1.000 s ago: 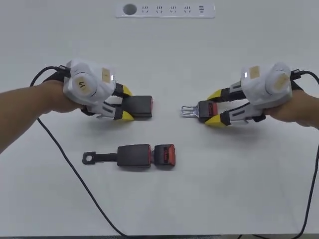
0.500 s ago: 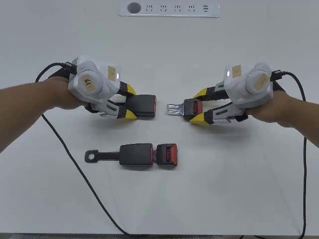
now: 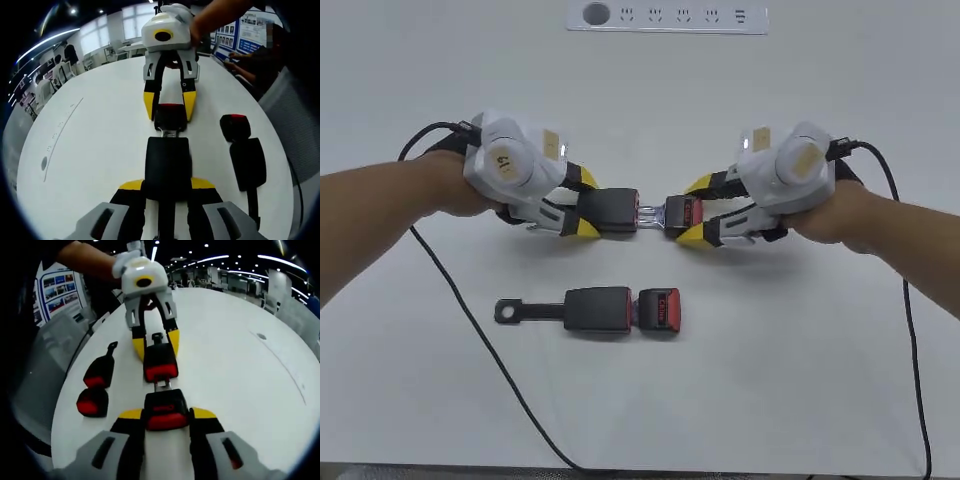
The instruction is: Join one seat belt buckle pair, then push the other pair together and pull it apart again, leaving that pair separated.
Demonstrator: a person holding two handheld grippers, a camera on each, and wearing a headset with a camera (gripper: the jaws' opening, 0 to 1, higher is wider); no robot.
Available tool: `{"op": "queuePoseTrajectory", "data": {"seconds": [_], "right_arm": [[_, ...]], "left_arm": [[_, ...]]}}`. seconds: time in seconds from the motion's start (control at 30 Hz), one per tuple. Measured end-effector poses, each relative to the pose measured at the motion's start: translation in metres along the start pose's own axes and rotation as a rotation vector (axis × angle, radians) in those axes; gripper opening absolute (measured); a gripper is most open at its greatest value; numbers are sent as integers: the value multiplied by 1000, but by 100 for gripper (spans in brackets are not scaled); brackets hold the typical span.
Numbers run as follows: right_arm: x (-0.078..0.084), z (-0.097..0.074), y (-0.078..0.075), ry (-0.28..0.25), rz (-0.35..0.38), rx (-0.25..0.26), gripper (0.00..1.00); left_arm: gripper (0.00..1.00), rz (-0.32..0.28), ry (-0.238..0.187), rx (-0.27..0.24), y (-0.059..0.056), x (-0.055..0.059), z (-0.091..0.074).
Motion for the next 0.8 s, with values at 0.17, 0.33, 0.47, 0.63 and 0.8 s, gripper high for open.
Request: {"op": "queuePoseTrajectory", "data": {"seconds": [0.17,0.33,0.47,0.63,0.8], "right_arm": [[0,0,-2,17,-1,0,34],[-2,3,-2,32,10,9,34],[-3,4,-3,41,15,13,34],[-13,14,0,26,23,10,33],[-14,14,-3,37,39,4,33]], "left_arm": [[33,-4,2,-4,-1,1,1],[33,-3,10,-2,-1,1,2],[33,-1,23,0,-2,0,2],[33,9,36,5,-2,-1,2],[33,28,33,10,-3,-1,2]]}}
Point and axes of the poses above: the centre of the closed fingertips' face, and the gripper's own axes: z roughly forward along the fingers, y roughly to its left, x roughly out of its underside, the point moved 5 cm from there along -z, roughly backward along the fingers, and after that the axes turned 8 degrees about x, right-handed, at the moved point
